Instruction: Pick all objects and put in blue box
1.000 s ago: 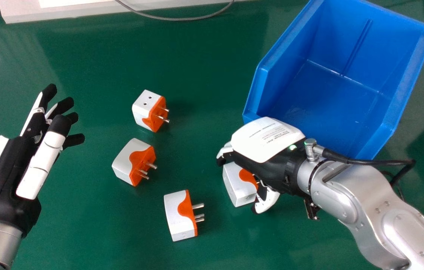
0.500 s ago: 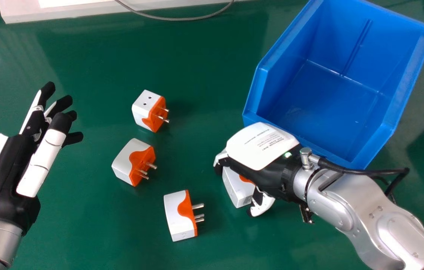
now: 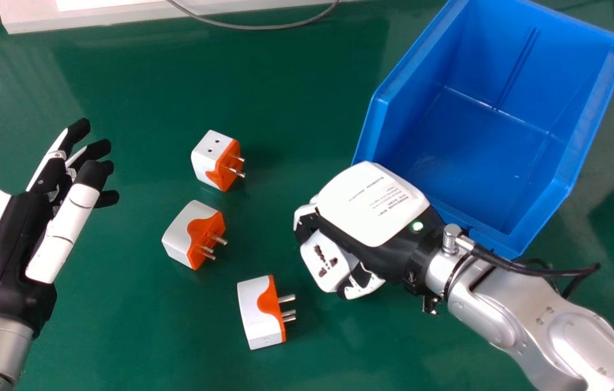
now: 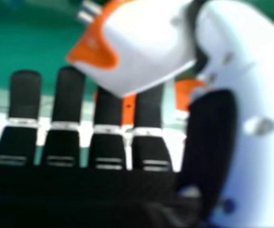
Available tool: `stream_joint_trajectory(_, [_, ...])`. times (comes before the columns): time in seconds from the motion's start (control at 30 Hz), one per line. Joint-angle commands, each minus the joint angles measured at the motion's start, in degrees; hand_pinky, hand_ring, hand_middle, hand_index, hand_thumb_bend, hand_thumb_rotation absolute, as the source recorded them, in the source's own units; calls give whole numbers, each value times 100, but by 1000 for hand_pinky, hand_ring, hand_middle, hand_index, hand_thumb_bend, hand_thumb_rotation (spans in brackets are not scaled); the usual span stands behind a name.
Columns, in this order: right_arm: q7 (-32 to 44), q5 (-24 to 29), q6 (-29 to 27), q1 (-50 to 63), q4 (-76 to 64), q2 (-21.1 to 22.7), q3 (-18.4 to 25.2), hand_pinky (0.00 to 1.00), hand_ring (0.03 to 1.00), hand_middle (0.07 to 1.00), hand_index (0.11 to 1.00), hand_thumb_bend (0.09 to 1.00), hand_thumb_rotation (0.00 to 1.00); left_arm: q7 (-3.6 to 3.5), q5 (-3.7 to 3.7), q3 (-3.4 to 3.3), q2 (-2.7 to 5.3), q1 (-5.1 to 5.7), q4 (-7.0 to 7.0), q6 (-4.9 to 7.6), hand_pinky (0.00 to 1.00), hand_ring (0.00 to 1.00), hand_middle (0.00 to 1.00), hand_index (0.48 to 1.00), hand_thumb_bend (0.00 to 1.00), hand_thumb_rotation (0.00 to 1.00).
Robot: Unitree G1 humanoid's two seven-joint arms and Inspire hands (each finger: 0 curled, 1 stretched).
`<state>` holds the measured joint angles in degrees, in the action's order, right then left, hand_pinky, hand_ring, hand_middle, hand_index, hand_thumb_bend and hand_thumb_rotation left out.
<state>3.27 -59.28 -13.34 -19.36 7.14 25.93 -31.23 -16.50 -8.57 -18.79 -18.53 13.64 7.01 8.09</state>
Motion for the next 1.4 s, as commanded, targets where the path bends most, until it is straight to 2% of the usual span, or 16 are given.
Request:
stream_joint_trajectory(0.0, [-271,-47,-99,-94,9,24,20,369,471,562,534,504,5,-6,20,-8,-70,10,144,67,782,876,900,940,742,847])
stream_joint_trajectory(0.33, [12,-12,49,7,-285,-28,42,358,424,531,489,499,1,-34,28,11,-90,32,171,74,782,874,894,933,742,837])
stream_joint_trajectory(0.53, [210,40,116,108,-514,-36,65,355,418,529,488,498,0,-79,-9,7,-101,32,189,58,783,874,894,933,740,833])
stream_joint_trajectory(0.73, [365,126,149,191,-764,-19,126,352,418,528,483,497,0,-126,-49,-21,-110,1,125,68,784,874,894,932,738,831])
stream_joint_trajectory(1.03, [684,296,209,425,-1380,-33,279,350,419,526,474,497,0,-137,-78,-22,-120,6,164,22,784,874,895,932,736,830])
stream_joint_trajectory(1.2, [977,550,250,622,-1990,6,502,352,418,524,473,497,0,-138,-89,-16,-119,-9,156,13,784,875,896,932,735,829])
stream_joint_trajectory(1.37, [1373,857,331,836,-2627,72,804,355,417,522,475,498,0,-118,-78,-10,-113,8,220,-25,784,875,897,932,734,828])
